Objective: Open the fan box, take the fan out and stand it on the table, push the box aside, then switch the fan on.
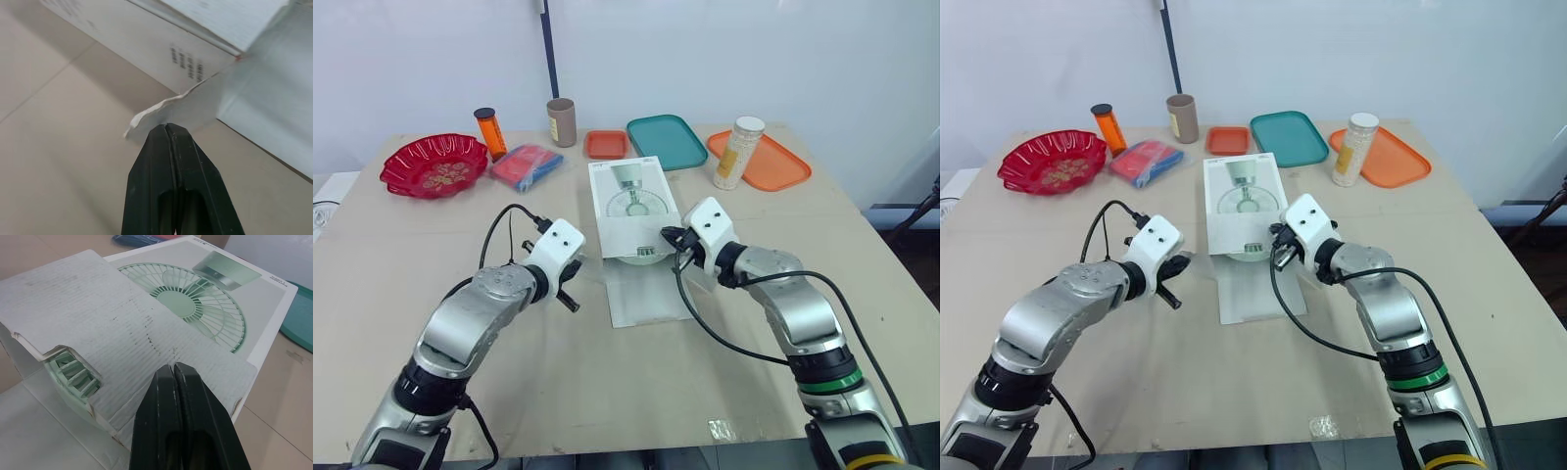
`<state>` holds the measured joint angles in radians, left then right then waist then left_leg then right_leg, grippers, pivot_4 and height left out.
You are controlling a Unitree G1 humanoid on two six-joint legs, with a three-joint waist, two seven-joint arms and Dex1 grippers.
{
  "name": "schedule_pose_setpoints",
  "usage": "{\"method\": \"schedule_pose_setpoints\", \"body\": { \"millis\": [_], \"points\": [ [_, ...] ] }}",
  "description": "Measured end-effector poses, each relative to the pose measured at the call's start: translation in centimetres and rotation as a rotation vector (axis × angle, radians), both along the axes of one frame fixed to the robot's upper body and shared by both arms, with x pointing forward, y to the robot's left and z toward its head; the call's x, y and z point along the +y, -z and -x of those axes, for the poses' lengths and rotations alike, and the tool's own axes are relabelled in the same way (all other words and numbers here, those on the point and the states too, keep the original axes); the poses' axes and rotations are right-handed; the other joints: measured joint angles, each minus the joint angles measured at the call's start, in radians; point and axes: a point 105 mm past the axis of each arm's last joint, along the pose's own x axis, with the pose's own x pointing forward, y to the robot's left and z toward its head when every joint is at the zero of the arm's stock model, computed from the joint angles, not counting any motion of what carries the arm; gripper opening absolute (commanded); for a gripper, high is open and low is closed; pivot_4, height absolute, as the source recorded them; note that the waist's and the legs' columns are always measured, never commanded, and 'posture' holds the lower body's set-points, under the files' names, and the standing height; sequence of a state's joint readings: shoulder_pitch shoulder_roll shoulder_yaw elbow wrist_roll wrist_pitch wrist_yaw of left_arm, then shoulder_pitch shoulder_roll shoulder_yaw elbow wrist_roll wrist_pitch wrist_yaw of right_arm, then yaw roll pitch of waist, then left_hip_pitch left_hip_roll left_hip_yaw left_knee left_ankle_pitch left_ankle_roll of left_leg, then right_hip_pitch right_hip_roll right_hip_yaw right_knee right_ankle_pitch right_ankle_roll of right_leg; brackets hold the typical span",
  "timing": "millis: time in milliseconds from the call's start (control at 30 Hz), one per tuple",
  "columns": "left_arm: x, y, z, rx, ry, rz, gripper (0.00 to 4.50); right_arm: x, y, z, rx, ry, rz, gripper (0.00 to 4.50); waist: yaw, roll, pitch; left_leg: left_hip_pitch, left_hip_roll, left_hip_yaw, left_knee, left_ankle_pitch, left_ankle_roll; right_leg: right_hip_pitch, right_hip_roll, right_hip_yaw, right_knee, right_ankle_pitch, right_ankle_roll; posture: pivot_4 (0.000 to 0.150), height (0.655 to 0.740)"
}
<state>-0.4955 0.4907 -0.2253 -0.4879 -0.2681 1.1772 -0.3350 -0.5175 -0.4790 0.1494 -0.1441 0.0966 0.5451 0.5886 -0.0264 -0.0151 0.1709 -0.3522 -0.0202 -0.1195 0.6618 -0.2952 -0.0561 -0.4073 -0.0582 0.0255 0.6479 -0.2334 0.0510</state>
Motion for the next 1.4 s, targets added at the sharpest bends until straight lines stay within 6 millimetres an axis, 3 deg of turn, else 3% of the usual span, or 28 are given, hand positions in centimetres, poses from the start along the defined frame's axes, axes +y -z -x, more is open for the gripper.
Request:
{"method": "schedule_pose_setpoints", "body": {
  "millis": [500, 900, 1033, 1133, 1333, 1400],
  "points": [
    [-2.9, -0.1, -2.2, -0.098, 0.097, 0.098, 0.0, -0.1, 0.2, 0.2, 0.001, 0.006, 0.007, 0.04, 0.002, 0.0, 0.0, 0.0, 0.0, 0.0, 0.0, 0.0, 0.0, 0.0, 0.0, 0.0, 0.0, 0.0, 0.0, 0.15, 0.74],
    [-2.5, -0.5, -2.5, -0.099, 0.081, 0.129, 0.0, 0.3, 0.2, 0.3, 0.006, 0.007, 0.0, 0.04, 0.002, 0.0, 0.0, 0.0, 0.0, 0.0, 0.0, 0.0, 0.0, 0.0, 0.0, 0.0, 0.0, 0.0, 0.0, 0.15, 0.74],
    [-1.9, -2.0, -0.4, -0.073, 0.073, 0.244, 0.0, 0.6, 0.2, 0.4, 0.012, 0.001, -0.002, 0.04, 0.001, 0.0, 0.0, -0.001, 0.0, 0.0, -0.001, 0.0, 0.0, 0.0, 0.0, 0.0, -0.001, 0.0, 0.0, 0.15, 0.74],
    [-3.2, -3.3, 2.1, -0.045, 0.143, 0.337, 0.0, 0.8, 0.4, 0.5, 0.016, -0.003, 0.0, 0.04, 0.0, -0.001, -0.001, 0.0, 0.0, 0.0, 0.0, 0.0, 0.0, 0.0, 0.0, 0.0, -0.001, 0.0, 0.0, 0.15, 0.74],
    [-4.6, -3.1, 4.2, 0.028, 0.209, 0.371, 0.0, 0.9, 0.4, 0.4, 0.017, -0.004, -0.003, 0.04, 0.0, -0.001, -0.001, 0.0, 0.0, 0.0, 0.0, 0.0, 0.0, 0.0, 0.0, 0.0, 0.0, 0.0, 0.0, 0.15, 0.74],
    [-4.9, -2.7, 4.7, 0.109, 0.155, 0.471, 0.0, 1.0, 0.4, 0.4, 0.018, -0.004, -0.004, 0.04, 0.0, -0.002, -0.002, 0.0, 0.0, 0.0, 0.0, 0.0, 0.0, 0.0, 0.0, 0.0, -0.001, 0.0, 0.0, 0.15, 0.74]
  ]
}}
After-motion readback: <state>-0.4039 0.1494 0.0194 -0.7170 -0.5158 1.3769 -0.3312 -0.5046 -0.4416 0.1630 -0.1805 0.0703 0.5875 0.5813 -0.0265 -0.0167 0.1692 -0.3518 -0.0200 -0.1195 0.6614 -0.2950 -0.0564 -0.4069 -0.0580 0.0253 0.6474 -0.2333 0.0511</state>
